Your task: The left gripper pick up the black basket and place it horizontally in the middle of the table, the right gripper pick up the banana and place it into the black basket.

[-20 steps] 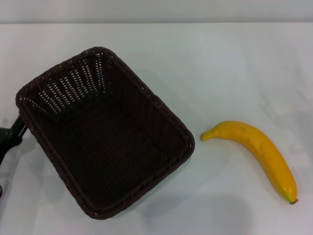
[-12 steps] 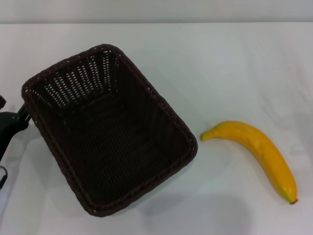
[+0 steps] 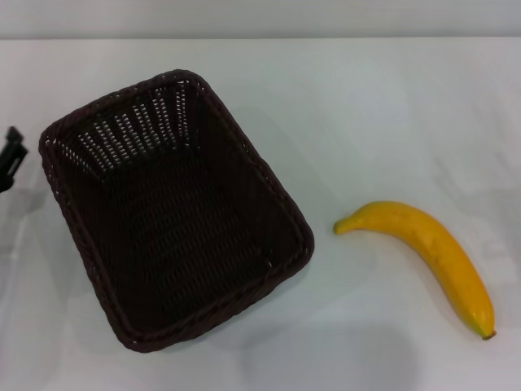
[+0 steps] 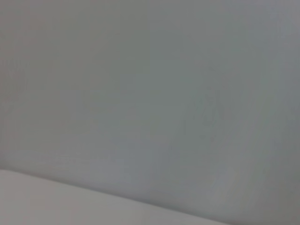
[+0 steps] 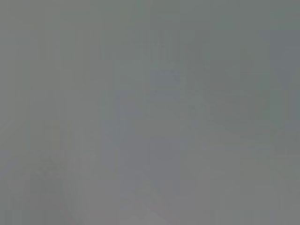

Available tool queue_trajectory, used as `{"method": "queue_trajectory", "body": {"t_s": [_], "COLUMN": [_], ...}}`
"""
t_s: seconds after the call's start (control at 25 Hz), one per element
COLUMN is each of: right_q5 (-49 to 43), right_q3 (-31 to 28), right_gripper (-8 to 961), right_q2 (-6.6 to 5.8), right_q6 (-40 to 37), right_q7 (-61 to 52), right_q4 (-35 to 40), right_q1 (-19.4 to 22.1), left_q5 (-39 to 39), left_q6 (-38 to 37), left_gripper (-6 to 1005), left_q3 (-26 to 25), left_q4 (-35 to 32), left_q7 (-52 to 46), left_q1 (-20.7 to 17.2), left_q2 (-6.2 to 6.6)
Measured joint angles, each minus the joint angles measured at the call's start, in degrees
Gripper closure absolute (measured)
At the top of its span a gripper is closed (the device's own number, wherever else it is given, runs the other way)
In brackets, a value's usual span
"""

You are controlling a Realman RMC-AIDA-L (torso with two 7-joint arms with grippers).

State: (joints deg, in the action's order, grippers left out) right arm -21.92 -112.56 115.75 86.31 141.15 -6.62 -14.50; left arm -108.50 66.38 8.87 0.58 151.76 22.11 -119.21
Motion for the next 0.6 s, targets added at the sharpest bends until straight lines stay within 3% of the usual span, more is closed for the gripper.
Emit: {"method": "queue_trajectory", "body": {"t_s": [0.6], "right_q5": [0.1], "right_q3": [-0.3], "right_gripper": [97], "right_q2": [-0.09], "right_q6": [0.0], "right_q7": [0.0], "right_q4": [-0.1], "right_q1": [0.0], "left_q5": [-5.3], "left_q6": [4.3], "left_gripper": [139], "left_q3": [0.0], "left_q4": [-0.8], "left_q7": [0.0], "left_q1": [-4.3], "left_q2": [-0.15]}}
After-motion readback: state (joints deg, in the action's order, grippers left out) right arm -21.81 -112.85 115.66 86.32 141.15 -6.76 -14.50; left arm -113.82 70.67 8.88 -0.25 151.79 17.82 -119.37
